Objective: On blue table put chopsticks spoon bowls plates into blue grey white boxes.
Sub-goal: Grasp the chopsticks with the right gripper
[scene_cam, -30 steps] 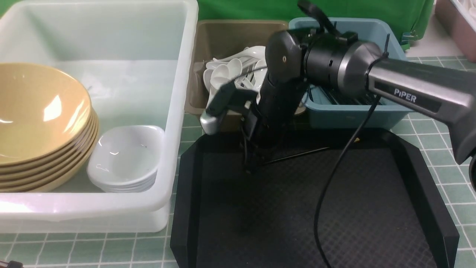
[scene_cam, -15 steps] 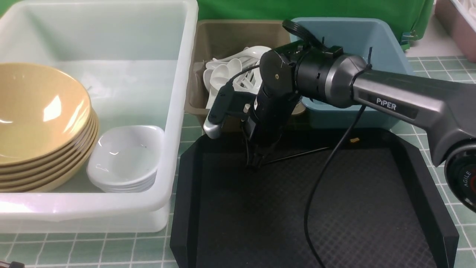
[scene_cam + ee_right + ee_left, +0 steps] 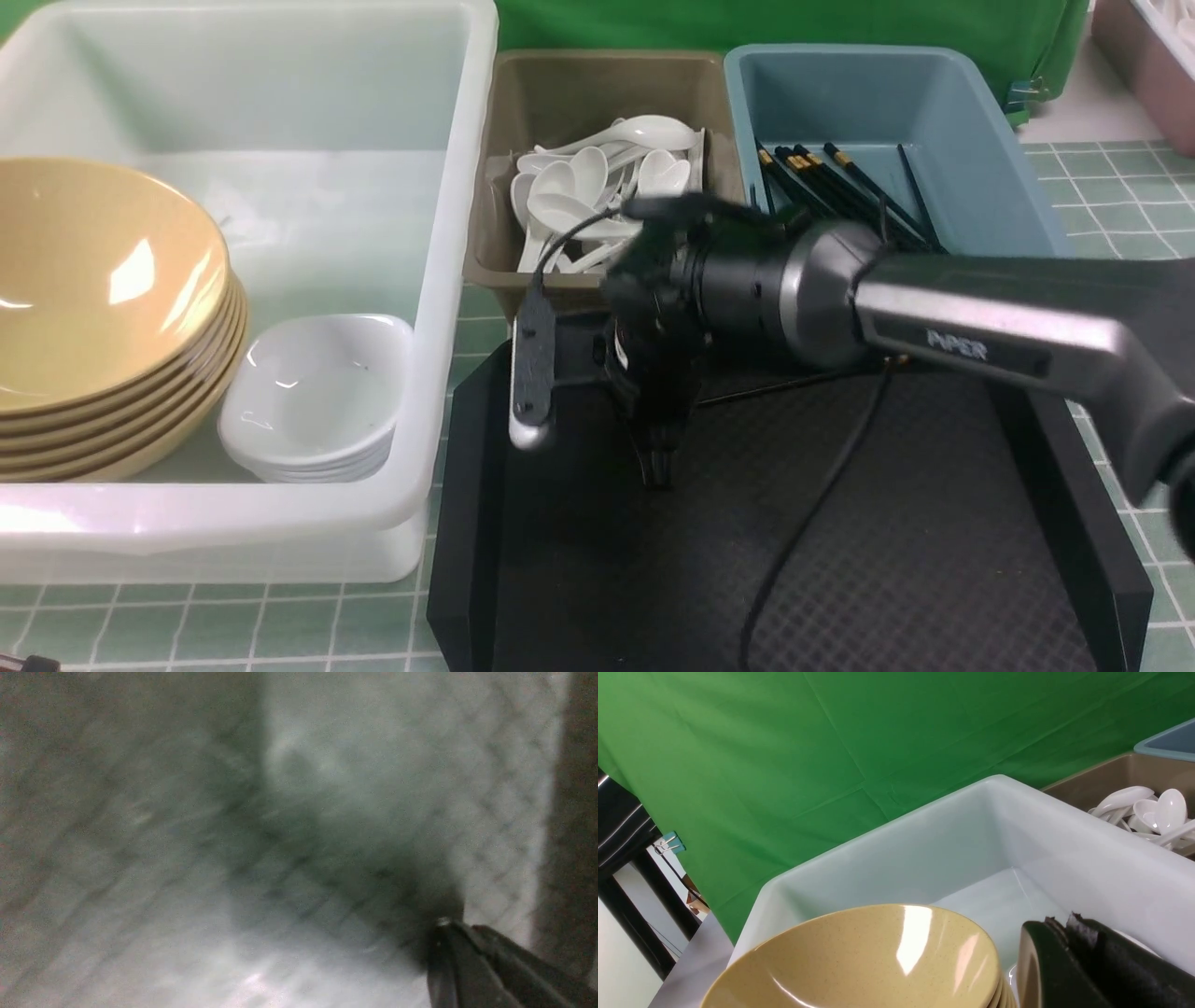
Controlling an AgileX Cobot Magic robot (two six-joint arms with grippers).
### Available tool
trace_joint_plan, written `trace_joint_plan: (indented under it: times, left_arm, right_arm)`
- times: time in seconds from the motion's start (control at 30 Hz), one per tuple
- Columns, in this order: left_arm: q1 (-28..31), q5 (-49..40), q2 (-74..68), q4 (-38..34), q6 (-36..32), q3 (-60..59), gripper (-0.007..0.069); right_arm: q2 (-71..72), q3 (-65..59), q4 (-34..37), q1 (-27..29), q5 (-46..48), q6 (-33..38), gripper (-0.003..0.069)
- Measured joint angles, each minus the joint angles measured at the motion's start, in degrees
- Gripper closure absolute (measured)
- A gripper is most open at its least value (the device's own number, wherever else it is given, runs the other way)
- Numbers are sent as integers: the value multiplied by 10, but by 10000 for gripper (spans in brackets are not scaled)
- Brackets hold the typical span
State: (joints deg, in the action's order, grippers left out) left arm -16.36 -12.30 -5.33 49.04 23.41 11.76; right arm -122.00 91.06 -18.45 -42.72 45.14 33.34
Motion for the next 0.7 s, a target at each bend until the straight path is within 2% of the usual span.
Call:
trace_joint_plan:
  times: [0.43,0.57,0.7]
  left_arm:
    - [0,0,0,1,0,0,619]
    - [0,0,0,1,0,0,619]
    - [0,0,0,1,0,0,619]
  right_arm:
    - [189,-252,-13,3,-57,-69,618]
    - [226,-253,-10,39,-96,-101,618]
    - [214,-235,10,92,-60,-105,607]
